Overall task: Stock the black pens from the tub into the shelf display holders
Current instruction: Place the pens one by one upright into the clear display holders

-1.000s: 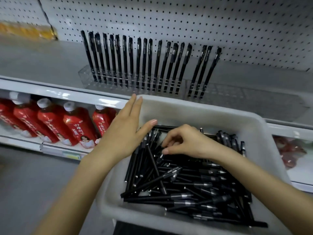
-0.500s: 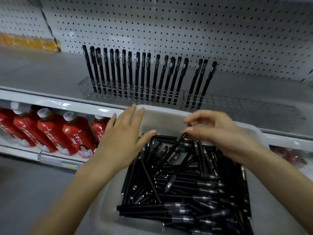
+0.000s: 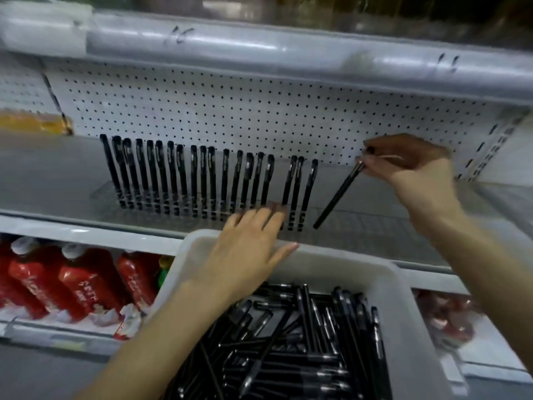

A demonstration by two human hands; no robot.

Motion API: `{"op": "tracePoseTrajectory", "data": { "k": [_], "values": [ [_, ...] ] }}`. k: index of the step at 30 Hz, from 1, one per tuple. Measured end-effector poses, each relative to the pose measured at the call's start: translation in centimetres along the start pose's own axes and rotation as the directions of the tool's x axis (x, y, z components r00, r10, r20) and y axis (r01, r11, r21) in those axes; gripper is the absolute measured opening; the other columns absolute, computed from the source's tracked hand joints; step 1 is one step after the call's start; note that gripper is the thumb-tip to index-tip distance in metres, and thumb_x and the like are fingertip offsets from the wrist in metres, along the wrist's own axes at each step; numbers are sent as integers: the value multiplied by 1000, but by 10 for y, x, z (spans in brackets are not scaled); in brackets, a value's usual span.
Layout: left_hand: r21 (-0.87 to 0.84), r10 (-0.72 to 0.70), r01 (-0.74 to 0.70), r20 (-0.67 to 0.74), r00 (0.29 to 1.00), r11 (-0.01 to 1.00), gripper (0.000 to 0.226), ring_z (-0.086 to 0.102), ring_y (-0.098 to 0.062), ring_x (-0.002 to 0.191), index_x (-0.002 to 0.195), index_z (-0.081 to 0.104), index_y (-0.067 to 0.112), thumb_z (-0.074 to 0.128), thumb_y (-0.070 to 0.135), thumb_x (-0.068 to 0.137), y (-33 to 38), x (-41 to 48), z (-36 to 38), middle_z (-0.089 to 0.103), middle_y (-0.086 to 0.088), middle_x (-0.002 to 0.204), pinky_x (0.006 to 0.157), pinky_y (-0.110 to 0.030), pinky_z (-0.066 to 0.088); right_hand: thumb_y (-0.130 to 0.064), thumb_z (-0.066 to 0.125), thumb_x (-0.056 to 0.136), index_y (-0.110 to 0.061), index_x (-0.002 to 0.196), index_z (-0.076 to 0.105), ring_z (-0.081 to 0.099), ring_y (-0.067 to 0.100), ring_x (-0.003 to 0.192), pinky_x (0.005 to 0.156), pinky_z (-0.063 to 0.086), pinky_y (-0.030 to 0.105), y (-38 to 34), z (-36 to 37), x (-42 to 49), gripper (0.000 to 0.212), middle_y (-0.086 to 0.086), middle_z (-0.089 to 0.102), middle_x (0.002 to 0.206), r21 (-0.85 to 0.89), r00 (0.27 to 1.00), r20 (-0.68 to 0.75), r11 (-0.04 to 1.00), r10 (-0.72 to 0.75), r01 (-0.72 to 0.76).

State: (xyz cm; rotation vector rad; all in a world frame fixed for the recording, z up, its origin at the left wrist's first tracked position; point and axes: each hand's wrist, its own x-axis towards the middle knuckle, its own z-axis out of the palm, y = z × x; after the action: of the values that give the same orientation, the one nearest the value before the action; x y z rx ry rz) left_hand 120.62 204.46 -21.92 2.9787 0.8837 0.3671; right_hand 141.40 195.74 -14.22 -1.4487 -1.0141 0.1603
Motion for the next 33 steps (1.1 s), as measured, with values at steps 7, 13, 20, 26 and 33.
{"op": "tracePoseTrajectory", "data": {
  "k": [7,13,20,26,33],
  "values": [
    [75,20,-21,11,1000,997,78,30,-15,134,146,28,23,0,66,87,0,9,22,34,5,147,112,-35,18,0,74,77,-11,89,68,68,7,74,75,53,18,3,2,18,17,0,70,85,10,995,-61,996,-83,83],
    [17,26,-26,7,1000,1000,84,15,-11,141,150,17,25,-2,72,83,-4,7,24,21,7,154,115,-34,4,-3,74,77,-17,87,67,66,-2,72,77,52,15,12,11,27,18,-7,68,84,-102,992,6,987,-123,123],
    [-24,6,-5,16,1000,1000,87,2,-7,141,150,6,28,5,78,79,-2,6,27,8,11,156,116,-34,-9,-6,76,75,-20,90,67,65,4,81,82,50,10,22,27,31,23,-9,67,85,-235,968,224,958,-111,164],
    [-53,-7,10,46,999,999,92,3,-9,141,150,8,27,6,81,75,1,6,26,11,10,154,114,-36,-11,-11,76,75,-29,92,64,62,-3,85,90,48,21,30,31,30,27,-19,64,87,-305,957,287,944,-38,128],
    [2,0,0,45,999,1000,91,13,-11,138,148,13,28,3,81,75,-1,8,24,19,8,152,116,-39,2,-16,77,75,-23,100,65,64,4,89,95,49,25,34,25,27,29,-12,66,88,-324,960,279,943,20,75]
  ]
}}
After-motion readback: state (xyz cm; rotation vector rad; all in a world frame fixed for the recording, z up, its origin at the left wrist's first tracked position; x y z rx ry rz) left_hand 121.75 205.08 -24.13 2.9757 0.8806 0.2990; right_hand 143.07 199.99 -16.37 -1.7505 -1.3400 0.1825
